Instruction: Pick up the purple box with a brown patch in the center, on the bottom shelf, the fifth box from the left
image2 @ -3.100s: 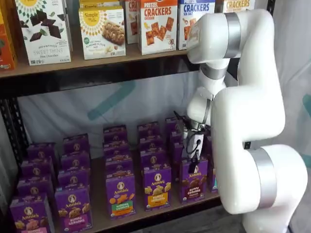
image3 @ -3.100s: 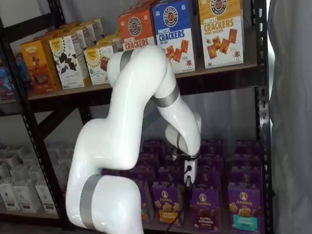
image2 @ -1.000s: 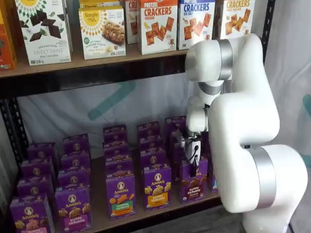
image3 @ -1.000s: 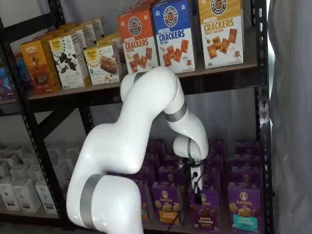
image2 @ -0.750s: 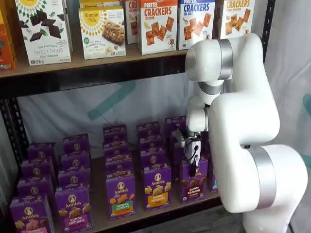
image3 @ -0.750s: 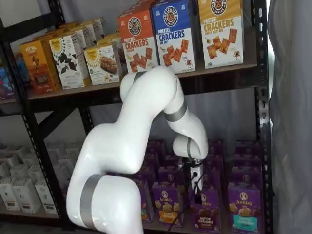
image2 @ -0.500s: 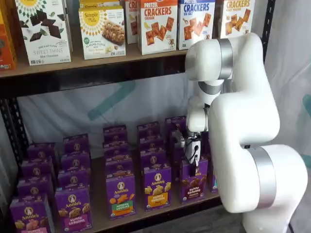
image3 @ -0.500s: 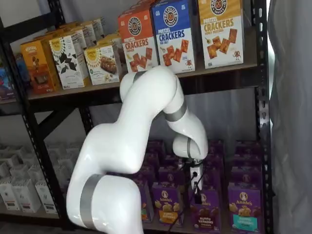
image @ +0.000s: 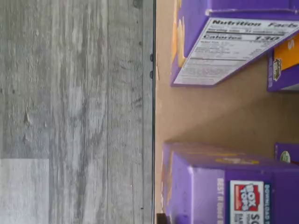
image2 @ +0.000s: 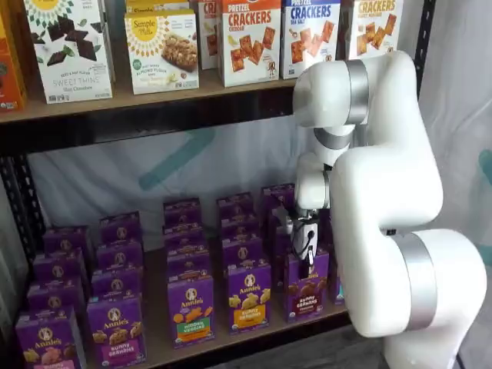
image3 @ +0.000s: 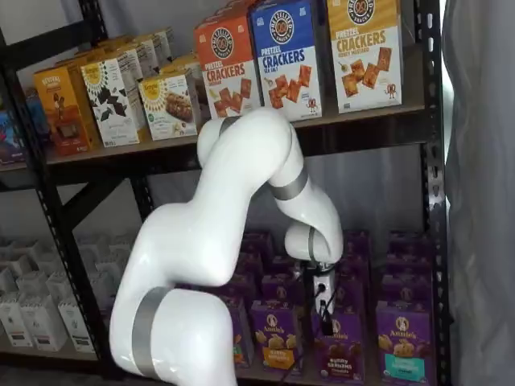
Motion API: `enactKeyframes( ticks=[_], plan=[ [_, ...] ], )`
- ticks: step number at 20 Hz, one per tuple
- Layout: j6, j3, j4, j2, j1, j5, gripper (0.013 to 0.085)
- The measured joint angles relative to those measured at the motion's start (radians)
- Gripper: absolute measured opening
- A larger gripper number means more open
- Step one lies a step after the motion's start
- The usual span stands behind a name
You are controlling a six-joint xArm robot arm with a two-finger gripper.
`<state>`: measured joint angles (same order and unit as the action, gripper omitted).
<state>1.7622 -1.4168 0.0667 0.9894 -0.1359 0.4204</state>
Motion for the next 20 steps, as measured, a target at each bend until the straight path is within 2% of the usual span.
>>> enactKeyframes(
  ticks=[6,7,8,11,17,20],
  plan=[
    [0.006,0.008,0.006,-0.006,-0.001,-0.005,0.0450],
    [0.007,0.010,0.007,-0.007,-0.001,-0.004,0.0410],
    [0.008,0.012,0.009,-0.008,-0.001,-0.004,0.0410],
    [0.007,0.018,0.007,-0.012,-0.001,-0.007,0.0330],
    [0.005,0.036,0.005,-0.020,0.000,-0.018,0.0330],
    [0.021,0.050,0.027,-0.032,0.004,-0.019,0.0330]
  ],
)
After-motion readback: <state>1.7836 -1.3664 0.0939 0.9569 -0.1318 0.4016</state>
